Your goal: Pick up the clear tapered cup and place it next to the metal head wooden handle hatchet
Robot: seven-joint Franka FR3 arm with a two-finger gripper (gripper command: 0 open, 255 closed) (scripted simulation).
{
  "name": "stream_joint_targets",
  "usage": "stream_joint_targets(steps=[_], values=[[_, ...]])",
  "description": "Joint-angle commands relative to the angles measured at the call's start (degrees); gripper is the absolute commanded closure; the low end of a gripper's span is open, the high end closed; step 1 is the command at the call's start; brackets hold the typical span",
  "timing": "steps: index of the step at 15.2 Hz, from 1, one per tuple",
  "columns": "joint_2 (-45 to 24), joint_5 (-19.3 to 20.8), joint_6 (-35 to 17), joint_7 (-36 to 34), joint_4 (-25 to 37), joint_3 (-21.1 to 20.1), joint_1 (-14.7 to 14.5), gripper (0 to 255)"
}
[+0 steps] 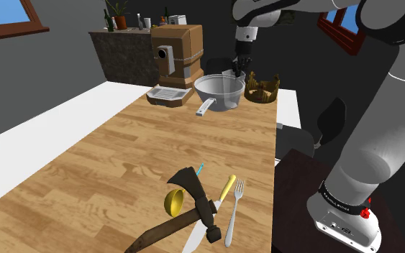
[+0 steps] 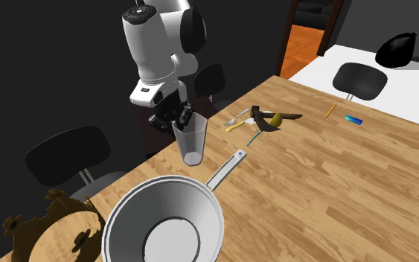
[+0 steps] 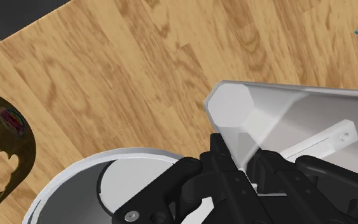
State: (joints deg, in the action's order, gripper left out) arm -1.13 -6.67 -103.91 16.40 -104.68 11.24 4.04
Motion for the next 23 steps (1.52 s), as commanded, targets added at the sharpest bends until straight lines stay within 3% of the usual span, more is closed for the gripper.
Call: stream_joint_targets(steps=[1,19,23], values=[[0.1,0.1,1.6,-0.1,1.6,0.0,0.0,255],[-1.5,-0.1,15.6,-1.2,17.1,0.3,0.3,255],[6.7,1.2,13.5,-5.4,7.3,-1.9,-1.8,255]])
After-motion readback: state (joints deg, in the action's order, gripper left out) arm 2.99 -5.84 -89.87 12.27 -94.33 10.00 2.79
